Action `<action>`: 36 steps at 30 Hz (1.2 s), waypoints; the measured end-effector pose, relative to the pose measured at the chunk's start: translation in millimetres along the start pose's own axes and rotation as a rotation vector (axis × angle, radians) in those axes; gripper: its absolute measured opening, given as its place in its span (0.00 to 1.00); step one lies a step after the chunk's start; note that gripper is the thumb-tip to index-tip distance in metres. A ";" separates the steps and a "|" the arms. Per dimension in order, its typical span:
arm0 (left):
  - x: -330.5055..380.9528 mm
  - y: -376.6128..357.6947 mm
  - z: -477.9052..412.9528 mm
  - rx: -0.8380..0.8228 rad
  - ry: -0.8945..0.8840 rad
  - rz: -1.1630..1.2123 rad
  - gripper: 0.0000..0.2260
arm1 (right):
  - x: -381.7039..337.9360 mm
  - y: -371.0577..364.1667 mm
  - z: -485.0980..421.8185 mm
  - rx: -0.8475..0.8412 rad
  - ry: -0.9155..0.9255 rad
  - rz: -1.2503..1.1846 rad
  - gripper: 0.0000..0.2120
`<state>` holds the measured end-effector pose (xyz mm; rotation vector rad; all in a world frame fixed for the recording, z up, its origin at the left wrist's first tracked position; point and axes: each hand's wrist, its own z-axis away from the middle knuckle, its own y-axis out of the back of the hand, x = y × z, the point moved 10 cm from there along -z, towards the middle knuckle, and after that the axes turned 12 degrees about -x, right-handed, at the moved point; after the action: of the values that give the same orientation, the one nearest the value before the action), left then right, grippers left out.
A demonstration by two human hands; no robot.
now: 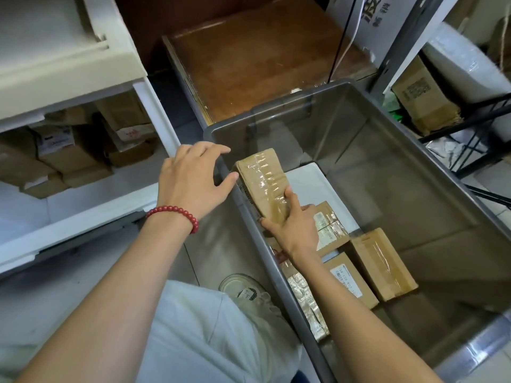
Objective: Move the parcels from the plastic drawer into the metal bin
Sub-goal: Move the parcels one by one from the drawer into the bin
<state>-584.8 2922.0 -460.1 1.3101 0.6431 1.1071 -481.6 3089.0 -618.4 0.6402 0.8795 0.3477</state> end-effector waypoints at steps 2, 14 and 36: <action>-0.5 -3.3 0.4 -0.018 -0.007 -0.009 0.24 | -5.2 -1.2 -4.2 0.006 -0.019 0.053 0.39; -14.0 -19.5 4.0 -0.090 0.009 0.000 0.25 | -9.4 -22.1 -44.6 -0.097 -0.143 0.221 0.34; -16.7 -16.5 -1.3 -0.097 0.019 0.048 0.26 | 11.5 -25.4 -45.5 -0.306 -0.004 0.415 0.44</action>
<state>-588.0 2909.3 -479.6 1.2386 0.5678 1.1765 -510.5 3092.7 -663.1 0.5342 0.6669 0.8370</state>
